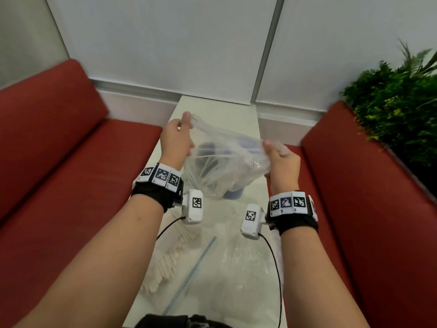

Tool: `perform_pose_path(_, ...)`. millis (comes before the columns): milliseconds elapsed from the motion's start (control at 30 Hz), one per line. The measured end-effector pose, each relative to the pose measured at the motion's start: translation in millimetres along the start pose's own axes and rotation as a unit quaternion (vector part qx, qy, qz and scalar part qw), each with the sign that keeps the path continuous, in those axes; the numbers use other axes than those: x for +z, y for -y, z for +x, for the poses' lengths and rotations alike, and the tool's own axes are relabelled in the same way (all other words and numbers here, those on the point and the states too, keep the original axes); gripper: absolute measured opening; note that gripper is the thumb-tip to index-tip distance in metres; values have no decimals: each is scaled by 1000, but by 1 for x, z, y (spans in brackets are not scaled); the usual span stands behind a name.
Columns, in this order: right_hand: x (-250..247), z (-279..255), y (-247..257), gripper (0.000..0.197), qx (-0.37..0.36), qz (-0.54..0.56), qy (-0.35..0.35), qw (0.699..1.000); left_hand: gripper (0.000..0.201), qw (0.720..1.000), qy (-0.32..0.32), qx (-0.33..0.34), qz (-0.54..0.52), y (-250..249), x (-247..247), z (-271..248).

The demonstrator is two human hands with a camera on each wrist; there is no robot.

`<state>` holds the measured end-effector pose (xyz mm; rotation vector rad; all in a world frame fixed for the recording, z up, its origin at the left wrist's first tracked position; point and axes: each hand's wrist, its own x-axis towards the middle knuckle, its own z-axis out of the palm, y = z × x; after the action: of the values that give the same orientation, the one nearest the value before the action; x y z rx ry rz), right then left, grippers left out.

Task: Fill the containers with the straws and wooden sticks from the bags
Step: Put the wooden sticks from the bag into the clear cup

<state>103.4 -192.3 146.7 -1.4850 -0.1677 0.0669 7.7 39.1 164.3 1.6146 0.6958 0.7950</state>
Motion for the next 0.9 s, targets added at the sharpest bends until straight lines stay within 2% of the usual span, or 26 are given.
perform_pose_path(33, 4, -2, 1, 24, 11, 26, -24, 999, 67, 993, 81, -49, -73, 2, -2, -3)
perform_pose_path(67, 8, -2, 1, 28, 24, 51, -48, 997, 77, 964, 201, -93, -148, 6, -3, -6)
perform_pose_path(100, 12, -3, 2, 29, 31, 67, -65, 995, 82, 925, 313, -126, -175, 11, -5, -10)
perform_pose_path(133, 15, -4, 4, 30, 34, 70, -71, 994, 84, 896, 389, -151, -149, 16, -8, -15)
perform_pose_path(200, 22, -4, 6, 34, 38, 62, -71, 995, 78, 875, 442, -191, -45, 31, -13, -25)
perform_pose_path(233, 25, -4, 8, 35, 41, 64, -72, 994, 63, 868, 450, -209, -24, 38, -15, -28)
perform_pose_path(300, 27, -3, 9, 36, 49, 79, -89, 992, 31, 865, 420, -267, -68, 48, -16, -31)
perform_pose_path(333, 28, -3, 9, 34, 54, 87, -107, 989, 24, 873, 388, -280, -97, 50, -17, -30)
perform_pose_path(400, 27, -6, 5, 26, 55, 86, -172, 980, 16, 900, 312, -265, -148, 53, -18, -21)
perform_pose_path(433, 28, -9, 1, 29, 41, 63, -208, 975, 12, 910, 279, -255, -169, 52, -19, -17)
perform_pose_path(500, 33, -20, -5, 49, -31, -36, -242, 969, 11, 925, 238, -240, -176, 47, -22, -13)
perform_pose_path(567, 39, -32, -6, 52, -168, -147, -233, 946, 16, 942, 212, -209, -151, 43, -22, -10)
perform_pose_path(633, 49, -43, -6, 28, -307, -202, -148, 918, 23, 954, 197, -175, -144, 37, -19, -9)
perform_pose_path(667, 55, -47, -5, 19, -340, -224, -76, 910, 25, 955, 199, -160, -150, 33, -17, -9)
perform_pose_path(700, 59, -51, -5, 18, -336, -244, -4, 910, 26, 952, 207, -147, -168, 28, -15, -10)
perform_pose_path(767, 67, -54, -4, 26, -243, -254, 102, 931, 24, 937, 223, -139, -229, 14, -11, -13)
perform_pose_path(833, 69, -52, -4, 37, -148, -237, 165, 946, 21, 915, 242, -153, -284, 1, -12, -14)
perform_pose_path(900, 71, -51, -4, 39, -118, -234, 213, 941, 21, 879, 279, -194, -334, -7, -14, -15)
